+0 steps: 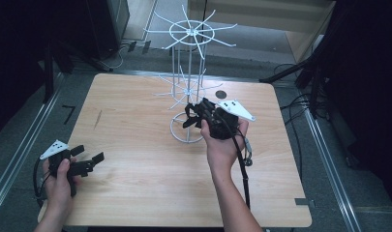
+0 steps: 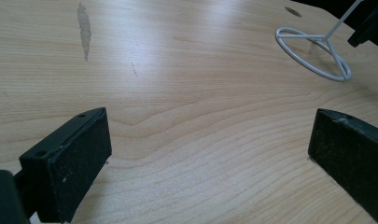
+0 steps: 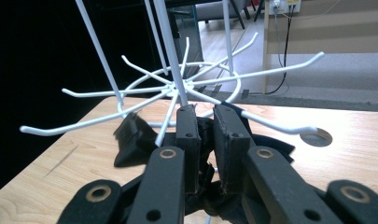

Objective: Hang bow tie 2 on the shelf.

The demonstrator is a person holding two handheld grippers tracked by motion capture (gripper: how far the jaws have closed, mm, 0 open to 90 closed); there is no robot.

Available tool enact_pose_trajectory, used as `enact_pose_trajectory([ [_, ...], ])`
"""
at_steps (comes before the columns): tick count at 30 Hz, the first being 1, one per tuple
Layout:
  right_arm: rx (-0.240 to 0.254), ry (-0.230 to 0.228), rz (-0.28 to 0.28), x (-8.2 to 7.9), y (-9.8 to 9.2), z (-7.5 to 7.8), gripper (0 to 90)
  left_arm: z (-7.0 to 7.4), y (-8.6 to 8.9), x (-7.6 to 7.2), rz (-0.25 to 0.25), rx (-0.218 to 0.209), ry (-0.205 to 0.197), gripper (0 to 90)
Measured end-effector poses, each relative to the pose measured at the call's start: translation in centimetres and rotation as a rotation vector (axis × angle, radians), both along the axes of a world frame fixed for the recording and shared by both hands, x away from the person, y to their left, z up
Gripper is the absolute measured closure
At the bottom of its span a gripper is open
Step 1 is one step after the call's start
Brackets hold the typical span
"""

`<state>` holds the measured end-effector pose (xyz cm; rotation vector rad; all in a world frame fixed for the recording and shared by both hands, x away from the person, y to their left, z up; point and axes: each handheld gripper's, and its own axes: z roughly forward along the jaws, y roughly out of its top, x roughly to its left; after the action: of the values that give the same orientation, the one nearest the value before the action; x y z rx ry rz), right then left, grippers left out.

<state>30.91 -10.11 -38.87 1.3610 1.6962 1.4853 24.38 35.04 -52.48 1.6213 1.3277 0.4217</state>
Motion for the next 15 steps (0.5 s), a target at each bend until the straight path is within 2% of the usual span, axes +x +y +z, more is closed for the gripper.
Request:
enact_pose_trajectory([
  [7, 0.004, 0.001, 0.024, 0.1, -0.7, -1.3, 73.7, 0.0, 0.0, 0.0, 0.002, 0.002, -0.002, 0.0],
  [15, -0.004, 0.008, 0.041, -0.1, -1.3, -2.3, 71.5, 0.0, 0.0, 0.0, 0.001, 0.004, -0.001, 0.0],
])
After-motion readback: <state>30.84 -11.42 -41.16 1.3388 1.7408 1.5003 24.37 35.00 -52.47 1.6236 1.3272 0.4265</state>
